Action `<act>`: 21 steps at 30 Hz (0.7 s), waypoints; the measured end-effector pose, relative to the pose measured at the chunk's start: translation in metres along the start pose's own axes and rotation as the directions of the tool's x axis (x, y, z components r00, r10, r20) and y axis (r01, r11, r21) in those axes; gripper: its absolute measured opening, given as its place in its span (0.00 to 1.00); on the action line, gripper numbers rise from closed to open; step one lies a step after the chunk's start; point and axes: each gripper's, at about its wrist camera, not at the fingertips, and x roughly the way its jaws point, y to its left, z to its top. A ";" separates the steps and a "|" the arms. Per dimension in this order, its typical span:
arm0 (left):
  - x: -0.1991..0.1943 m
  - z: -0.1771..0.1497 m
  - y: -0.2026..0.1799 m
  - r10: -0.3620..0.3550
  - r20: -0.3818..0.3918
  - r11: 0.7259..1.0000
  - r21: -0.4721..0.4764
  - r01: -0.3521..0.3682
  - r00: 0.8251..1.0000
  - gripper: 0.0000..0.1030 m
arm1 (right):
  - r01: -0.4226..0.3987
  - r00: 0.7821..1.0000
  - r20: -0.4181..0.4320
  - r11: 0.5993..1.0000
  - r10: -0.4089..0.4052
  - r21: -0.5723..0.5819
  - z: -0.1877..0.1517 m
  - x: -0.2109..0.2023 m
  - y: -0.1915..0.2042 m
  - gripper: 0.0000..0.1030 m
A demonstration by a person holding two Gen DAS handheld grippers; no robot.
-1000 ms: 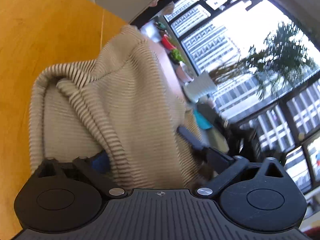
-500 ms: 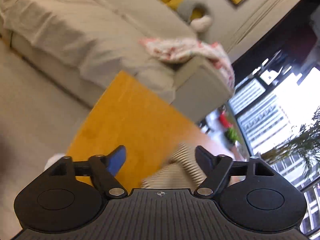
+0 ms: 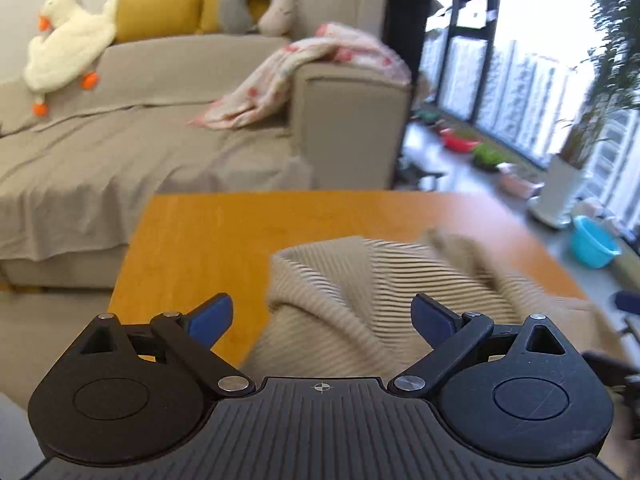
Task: Fold clothes
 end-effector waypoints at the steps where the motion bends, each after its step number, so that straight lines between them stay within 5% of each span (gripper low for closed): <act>1: 0.007 -0.001 0.004 -0.006 -0.019 1.000 -0.028 0.005 1.000 0.95 | 0.002 1.000 -0.004 1.000 -0.002 -0.015 0.005 0.005 0.004 0.92; 3: 0.019 -0.002 0.007 -0.005 -0.040 0.999 -0.042 0.003 0.999 0.94 | -0.010 0.999 -0.046 0.994 0.005 -0.107 0.005 0.025 0.017 0.77; 4: 0.024 -0.002 0.008 0.011 -0.046 0.999 -0.031 -0.012 0.999 0.90 | -0.012 0.997 -0.076 0.985 -0.001 -0.172 0.003 0.037 0.023 0.48; 5: 0.027 -0.004 0.010 0.036 -0.047 0.999 -0.013 -0.036 0.998 0.88 | -0.007 0.994 -0.104 0.970 -0.018 -0.244 0.002 0.047 0.027 0.34; 9: 0.030 -0.005 0.027 0.124 -0.038 0.992 -0.007 -0.124 0.992 0.84 | 0.141 0.989 0.016 0.897 -0.148 -0.419 0.021 0.049 0.009 0.10; 11: 0.036 0.002 0.036 0.170 -0.034 0.985 -0.010 -0.171 0.985 0.83 | 0.333 0.943 0.151 0.816 -0.297 -0.472 0.033 0.059 -0.015 0.10; 14: 0.040 0.008 0.046 0.222 -0.030 0.975 -0.009 -0.223 0.975 0.84 | 0.430 0.902 0.119 0.829 -0.416 -0.358 0.051 0.088 -0.068 0.09; 17: 0.036 0.010 0.047 0.241 -0.029 0.971 -0.002 -0.241 0.970 0.86 | 0.416 0.903 0.012 0.867 -0.429 -0.276 0.051 0.117 -0.096 0.09; 21: 0.025 0.012 0.045 0.239 -0.033 0.971 0.001 -0.239 0.970 0.88 | 0.367 0.915 -0.044 0.872 -0.402 -0.324 0.035 0.145 -0.102 0.09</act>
